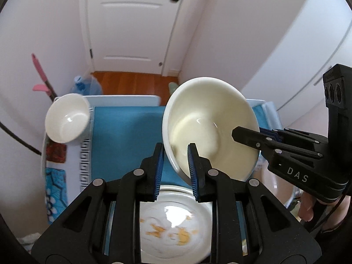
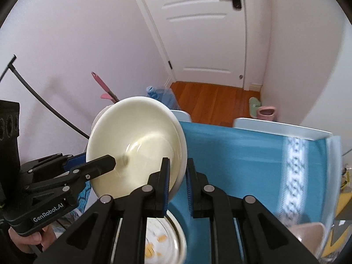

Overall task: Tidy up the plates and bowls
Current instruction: 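Carry the cream bowl, lower it into the taupe basket, release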

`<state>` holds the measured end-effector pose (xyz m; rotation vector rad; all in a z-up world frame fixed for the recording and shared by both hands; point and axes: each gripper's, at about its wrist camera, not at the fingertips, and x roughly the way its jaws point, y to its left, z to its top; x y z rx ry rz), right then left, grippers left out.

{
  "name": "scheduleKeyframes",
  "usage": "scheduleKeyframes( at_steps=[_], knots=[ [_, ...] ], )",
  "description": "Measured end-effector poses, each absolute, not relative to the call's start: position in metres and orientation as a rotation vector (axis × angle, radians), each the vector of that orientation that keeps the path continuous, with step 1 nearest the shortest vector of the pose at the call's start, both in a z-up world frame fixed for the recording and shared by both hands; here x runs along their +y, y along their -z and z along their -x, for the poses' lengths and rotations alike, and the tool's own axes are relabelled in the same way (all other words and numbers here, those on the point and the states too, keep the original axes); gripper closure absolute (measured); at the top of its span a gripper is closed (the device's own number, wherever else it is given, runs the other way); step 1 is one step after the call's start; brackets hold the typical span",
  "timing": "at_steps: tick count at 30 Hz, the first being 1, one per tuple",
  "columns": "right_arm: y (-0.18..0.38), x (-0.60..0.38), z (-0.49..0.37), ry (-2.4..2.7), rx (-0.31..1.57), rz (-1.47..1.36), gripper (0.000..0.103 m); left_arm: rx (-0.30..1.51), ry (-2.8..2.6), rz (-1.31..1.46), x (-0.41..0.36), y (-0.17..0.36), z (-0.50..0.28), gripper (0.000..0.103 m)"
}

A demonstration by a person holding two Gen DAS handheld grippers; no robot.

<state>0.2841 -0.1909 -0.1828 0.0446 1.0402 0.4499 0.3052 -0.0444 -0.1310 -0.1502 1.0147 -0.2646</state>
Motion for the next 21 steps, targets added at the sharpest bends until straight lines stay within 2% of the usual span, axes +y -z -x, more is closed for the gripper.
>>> scheduleKeyframes(
  at_steps=[11, 21],
  knots=[
    [0.162, -0.319, -0.211, -0.354, 0.993, -0.073, 0.09, 1.028, 0.388, 0.121, -0.177, 0.12, -0.259, 0.083],
    [0.19, -0.407, -0.167, -0.239, 1.048, -0.118, 0.09, 1.124, 0.464, 0.052, -0.275, 0.163, -0.235, 0.083]
  ],
)
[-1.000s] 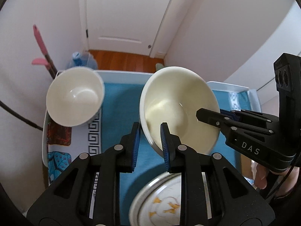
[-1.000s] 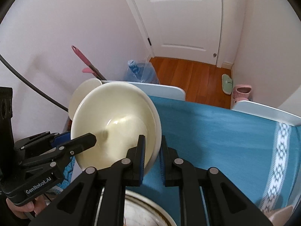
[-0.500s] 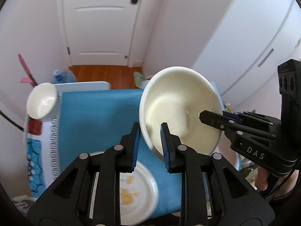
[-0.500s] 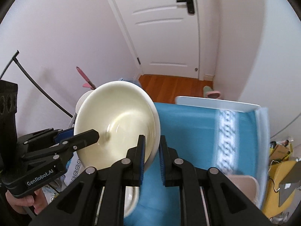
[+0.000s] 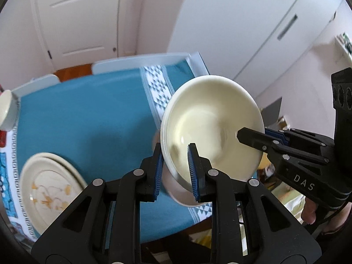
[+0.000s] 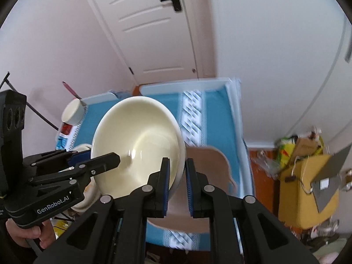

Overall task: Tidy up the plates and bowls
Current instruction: 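Carry the cream bowl, lower it into the taupe basket, release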

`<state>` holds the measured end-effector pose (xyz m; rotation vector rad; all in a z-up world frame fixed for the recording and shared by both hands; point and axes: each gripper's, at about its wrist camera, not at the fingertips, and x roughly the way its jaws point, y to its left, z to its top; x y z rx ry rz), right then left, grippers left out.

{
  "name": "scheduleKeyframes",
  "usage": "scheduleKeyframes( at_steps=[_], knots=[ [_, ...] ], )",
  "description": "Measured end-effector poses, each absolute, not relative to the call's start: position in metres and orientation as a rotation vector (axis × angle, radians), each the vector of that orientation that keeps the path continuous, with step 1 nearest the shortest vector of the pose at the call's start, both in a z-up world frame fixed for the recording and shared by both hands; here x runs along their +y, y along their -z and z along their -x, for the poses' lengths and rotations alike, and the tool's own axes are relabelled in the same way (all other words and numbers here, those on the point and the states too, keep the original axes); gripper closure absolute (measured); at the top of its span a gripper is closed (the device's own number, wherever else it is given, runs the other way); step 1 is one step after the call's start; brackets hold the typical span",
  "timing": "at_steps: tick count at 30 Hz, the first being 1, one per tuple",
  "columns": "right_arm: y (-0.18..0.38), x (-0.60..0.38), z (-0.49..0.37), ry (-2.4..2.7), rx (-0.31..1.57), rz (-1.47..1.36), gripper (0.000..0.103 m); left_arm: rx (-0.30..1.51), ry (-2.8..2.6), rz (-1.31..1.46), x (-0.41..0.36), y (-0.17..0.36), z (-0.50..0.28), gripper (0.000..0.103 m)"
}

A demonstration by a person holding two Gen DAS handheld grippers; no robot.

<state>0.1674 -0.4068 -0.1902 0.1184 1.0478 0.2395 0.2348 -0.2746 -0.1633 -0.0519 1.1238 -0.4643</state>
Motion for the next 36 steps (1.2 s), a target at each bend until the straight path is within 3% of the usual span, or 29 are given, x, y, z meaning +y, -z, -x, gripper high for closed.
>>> scheduleKeyframes(
  at_steps=[13, 36],
  knots=[
    [0.262, -0.443, -0.164, -0.225, 1.172, -0.161, 0.09, 1.243, 0.434, -0.056, -0.307, 0.227, -0.24, 0.083],
    [0.285, -0.448, -0.172, -0.211, 1.237, -0.11, 0.09, 1.261, 0.386, -0.197, -0.325, 0.248, -0.244, 0.083]
  ],
)
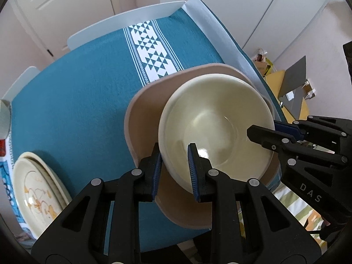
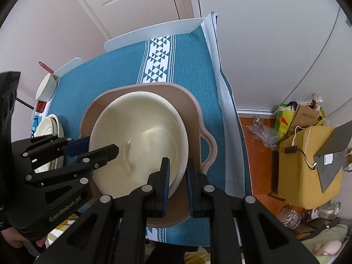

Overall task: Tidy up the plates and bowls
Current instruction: 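Carry the cream bowl, lower it into the taupe basket, release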

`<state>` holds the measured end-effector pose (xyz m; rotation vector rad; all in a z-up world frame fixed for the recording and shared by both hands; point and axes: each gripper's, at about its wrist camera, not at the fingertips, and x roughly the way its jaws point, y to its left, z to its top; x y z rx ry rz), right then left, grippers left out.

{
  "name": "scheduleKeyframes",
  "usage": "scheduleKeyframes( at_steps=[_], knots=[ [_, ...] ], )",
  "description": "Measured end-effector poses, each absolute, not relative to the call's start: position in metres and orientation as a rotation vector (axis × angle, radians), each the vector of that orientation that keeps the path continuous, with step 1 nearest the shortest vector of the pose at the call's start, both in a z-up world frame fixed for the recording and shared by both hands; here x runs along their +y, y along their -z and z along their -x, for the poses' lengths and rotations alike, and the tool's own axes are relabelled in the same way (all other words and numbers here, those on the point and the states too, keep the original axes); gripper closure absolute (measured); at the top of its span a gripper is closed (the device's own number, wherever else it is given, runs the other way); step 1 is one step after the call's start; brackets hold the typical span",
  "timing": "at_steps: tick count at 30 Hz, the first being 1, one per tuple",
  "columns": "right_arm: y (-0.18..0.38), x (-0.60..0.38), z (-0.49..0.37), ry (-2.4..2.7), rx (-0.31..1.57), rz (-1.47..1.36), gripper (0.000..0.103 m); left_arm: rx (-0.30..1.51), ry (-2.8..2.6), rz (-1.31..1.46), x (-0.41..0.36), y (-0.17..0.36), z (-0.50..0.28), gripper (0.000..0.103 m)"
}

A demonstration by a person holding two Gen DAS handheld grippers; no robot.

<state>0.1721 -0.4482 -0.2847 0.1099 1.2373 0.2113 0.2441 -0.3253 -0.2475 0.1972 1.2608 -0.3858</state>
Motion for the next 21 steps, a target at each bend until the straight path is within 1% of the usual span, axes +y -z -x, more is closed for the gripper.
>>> scheduleKeyframes(
  at_steps=[14, 21],
  knots=[
    [0.278, -0.448, -0.171, -0.204, 1.245, -0.085, 0.09, 1.239, 0.409, -0.19, -0.319, 0.235, -0.239, 0.083],
    [0.274, -0.445, -0.163, -0.195, 1.258, -0.077, 0.09, 1.217, 0.423, -0.179, -0.312, 0.22, -0.235, 0.083]
  ],
)
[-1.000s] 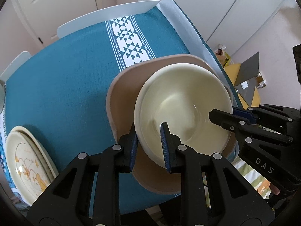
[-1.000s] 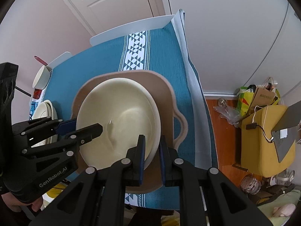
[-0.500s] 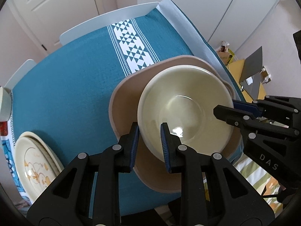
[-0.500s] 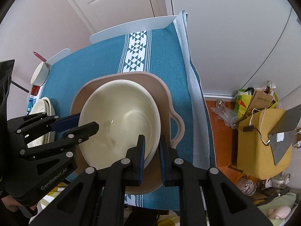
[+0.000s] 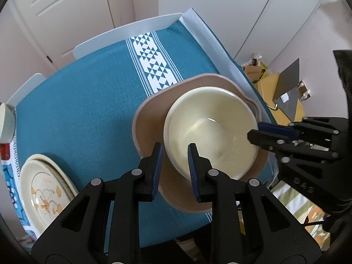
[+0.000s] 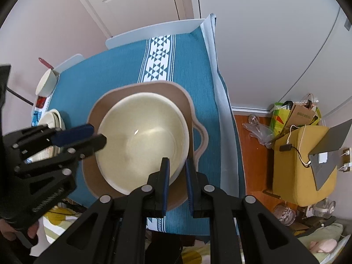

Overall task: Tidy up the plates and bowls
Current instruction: 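Carry the cream bowl, lower it into the taupe basket, release, then move both grippers to the small white bowl and grasp its rim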

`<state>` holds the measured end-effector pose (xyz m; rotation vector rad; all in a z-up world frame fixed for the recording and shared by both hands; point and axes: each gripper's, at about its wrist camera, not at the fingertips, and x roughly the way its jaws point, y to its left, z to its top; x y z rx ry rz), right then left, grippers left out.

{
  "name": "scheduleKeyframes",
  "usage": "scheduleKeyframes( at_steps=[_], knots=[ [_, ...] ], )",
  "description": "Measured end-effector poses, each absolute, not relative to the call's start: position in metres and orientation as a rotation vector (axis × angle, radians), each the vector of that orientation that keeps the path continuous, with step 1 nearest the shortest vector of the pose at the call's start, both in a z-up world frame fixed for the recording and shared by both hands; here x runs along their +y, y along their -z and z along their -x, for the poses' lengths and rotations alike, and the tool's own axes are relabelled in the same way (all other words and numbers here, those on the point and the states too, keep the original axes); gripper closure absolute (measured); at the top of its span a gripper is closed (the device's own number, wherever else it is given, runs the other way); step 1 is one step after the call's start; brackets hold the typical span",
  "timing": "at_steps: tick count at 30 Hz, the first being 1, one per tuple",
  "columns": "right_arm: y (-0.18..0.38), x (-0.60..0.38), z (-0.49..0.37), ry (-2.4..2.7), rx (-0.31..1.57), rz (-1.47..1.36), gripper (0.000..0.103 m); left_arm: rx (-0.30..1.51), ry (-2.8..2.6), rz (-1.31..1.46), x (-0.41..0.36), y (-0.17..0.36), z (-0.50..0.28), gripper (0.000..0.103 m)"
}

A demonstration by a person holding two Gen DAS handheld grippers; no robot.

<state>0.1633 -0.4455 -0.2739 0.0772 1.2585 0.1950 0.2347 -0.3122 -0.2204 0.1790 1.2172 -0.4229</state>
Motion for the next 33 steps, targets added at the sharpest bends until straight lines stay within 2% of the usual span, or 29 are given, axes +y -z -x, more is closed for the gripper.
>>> scheduleKeyframes(
  at_steps=[11, 16, 20, 22, 23, 24, 25, 26, 28, 33],
  knots=[
    [0.265, -0.442, -0.156, -0.215, 1.245, -0.098, 0.09, 1.152, 0.408, -0.154, -0.284, 0.185, -0.222, 0.083],
    [0.222, -0.44, -0.146, -0.241, 1.16, -0.083, 0.09, 0.988, 0.378, -0.077, -0.246, 0.129, -0.212, 0.083],
    [0.167, -0.425, -0.143, -0.323, 0.985, -0.062, 0.09, 0.793, 0.283, -0.043, -0.214, 0.078, -0.198, 0.082],
    [0.144, -0.41, -0.145, -0.37, 0.899, -0.038, 0.079, 0.735, 0.231, -0.028, -0.198, 0.061, -0.194, 0.078],
    [0.134, -0.401, -0.147, -0.399, 0.862, -0.03, 0.054, 0.719, 0.201, -0.02, -0.188, 0.055, -0.192, 0.065],
    [0.128, -0.394, -0.149, -0.423, 0.838, -0.026, 0.018, 0.712, 0.179, -0.014, -0.18, 0.052, -0.191, 0.048],
    [0.122, -0.385, -0.152, -0.454, 0.811, -0.024, 0.006, 0.698, 0.145, -0.006, -0.169, 0.049, -0.188, 0.006],
    [0.118, -0.376, -0.154, -0.483, 0.786, -0.025, 0.002, 0.667, 0.097, 0.003, -0.157, 0.047, -0.183, 0.0],
    [0.114, -0.353, -0.164, -0.529, 0.754, -0.014, 0.002, 0.644, 0.038, 0.012, -0.133, 0.045, -0.177, 0.0],
    [0.115, -0.292, -0.192, -0.619, 0.733, 0.039, 0.002, 0.711, -0.074, 0.087, -0.071, 0.059, -0.189, 0.0]
  ],
)
